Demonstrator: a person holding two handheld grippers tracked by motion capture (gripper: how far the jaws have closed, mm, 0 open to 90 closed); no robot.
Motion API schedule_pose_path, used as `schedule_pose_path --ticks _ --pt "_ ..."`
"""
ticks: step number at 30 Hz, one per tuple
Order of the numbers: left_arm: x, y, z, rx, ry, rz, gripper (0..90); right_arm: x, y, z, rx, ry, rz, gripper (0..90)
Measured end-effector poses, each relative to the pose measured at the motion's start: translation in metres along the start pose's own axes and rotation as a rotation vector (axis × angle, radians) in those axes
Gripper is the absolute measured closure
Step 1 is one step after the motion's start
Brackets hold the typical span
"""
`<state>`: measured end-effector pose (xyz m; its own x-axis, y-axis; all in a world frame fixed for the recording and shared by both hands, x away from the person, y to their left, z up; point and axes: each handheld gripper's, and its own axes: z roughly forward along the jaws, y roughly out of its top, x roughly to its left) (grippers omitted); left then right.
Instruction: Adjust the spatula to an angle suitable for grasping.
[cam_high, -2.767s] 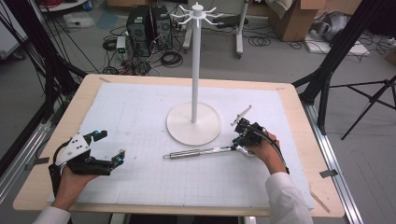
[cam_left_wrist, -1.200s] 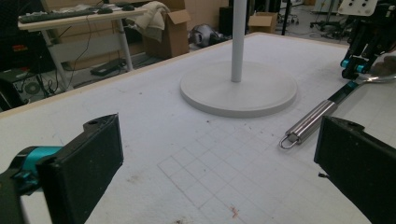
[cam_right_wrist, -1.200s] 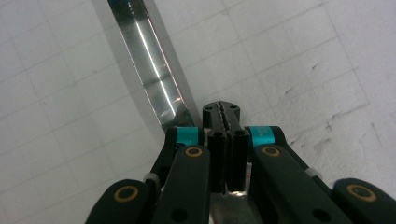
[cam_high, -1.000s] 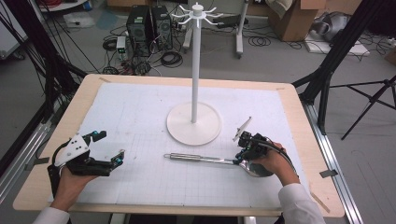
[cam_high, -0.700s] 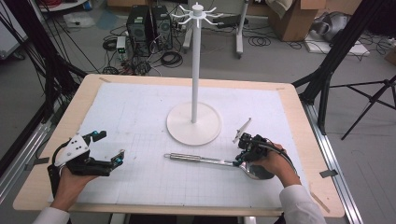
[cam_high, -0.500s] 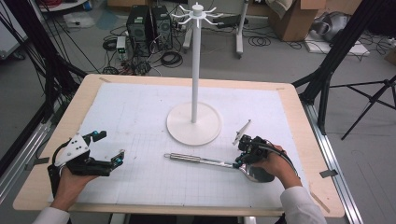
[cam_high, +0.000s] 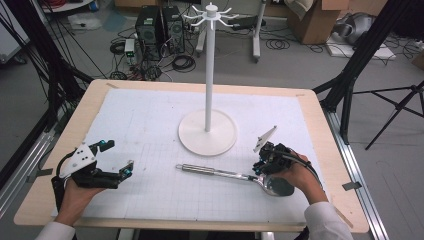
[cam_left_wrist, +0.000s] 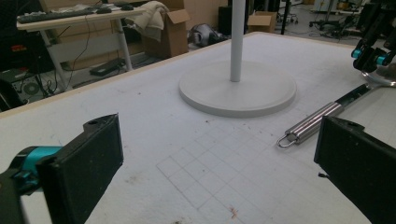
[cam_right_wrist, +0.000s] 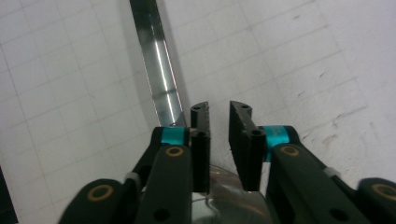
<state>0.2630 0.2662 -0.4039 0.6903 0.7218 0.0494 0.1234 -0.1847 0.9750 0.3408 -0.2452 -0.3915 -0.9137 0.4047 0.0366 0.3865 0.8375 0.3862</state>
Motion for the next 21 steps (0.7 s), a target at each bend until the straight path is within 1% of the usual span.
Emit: schedule_pose_path --ticks 1,2,3,4,5,6,7,8,9,10,12,13,14,17,18,19,21 --pt "0.000 0.000 0.000 0.001 0.000 0.000 1.7 0.001 0.001 -0.002 -0.009 -0.006 -0.002 73.8" --pt "0.000 0.000 0.000 0.001 0.000 0.000 1.7 0.001 0.001 -0.002 -0.009 -0.006 -0.002 73.8" --pt "0.000 0.000 0.000 0.001 0.000 0.000 1.7 0.003 0.003 -0.005 -0.034 -0.023 0.004 58.9" --pt "0.000 0.000 0.000 0.001 0.000 0.000 1.8 0.003 0.003 -0.005 -0.034 -0.023 0.004 58.9" --pt "0.000 0.000 0.001 0.002 -0.002 0.003 1.8 0.005 0.006 -0.008 -0.057 -0.041 0.013 42.8" --pt "0.000 0.000 0.001 0.002 -0.002 0.003 1.7 0.005 0.006 -0.008 -0.057 -0.041 0.013 42.8" --pt "-0.001 0.000 0.001 0.002 -0.003 0.003 1.7 0.005 0.009 -0.010 -0.071 -0.014 0.017 24.8" --pt "-0.001 0.000 0.001 0.001 -0.003 0.003 1.7 0.006 0.010 -0.011 -0.076 -0.022 0.012 20.7" --pt "-0.001 0.000 0.001 0.000 -0.003 0.003 1.7 0.007 0.012 -0.012 -0.081 -0.039 0.006 13.5" --pt "-0.001 0.000 0.000 0.000 -0.002 0.001 1.7 0.009 0.014 -0.012 -0.092 -0.050 0.006 9.2" --pt "-0.001 0.000 0.000 0.001 -0.003 0.002 1.7 0.010 0.016 -0.013 -0.100 -0.056 0.010 8.9" --pt "-0.001 0.000 0.000 -0.001 -0.001 0.001 1.7 0.012 0.021 -0.014 -0.109 -0.075 0.012 5.0" --pt "-0.001 0.000 0.000 -0.001 -0.001 0.001 1.7 0.014 0.022 -0.014 -0.112 -0.078 0.013 1.1" --pt "-0.001 0.000 0.000 -0.001 -0.002 0.004 1.7 0.019 0.030 -0.012 -0.110 -0.066 -0.013 1.0" --pt "-0.001 0.000 0.000 -0.001 -0.002 0.004 1.7 0.019 0.030 -0.012 -0.110 -0.066 -0.013 1.0" --pt "-0.001 0.000 0.000 -0.002 -0.001 0.002 1.7 0.022 0.035 -0.008 -0.105 -0.068 -0.041 1.0" --pt "0.000 0.000 0.000 -0.001 -0.001 0.003 1.7 0.024 0.039 -0.005 -0.099 -0.065 -0.052 1.0"
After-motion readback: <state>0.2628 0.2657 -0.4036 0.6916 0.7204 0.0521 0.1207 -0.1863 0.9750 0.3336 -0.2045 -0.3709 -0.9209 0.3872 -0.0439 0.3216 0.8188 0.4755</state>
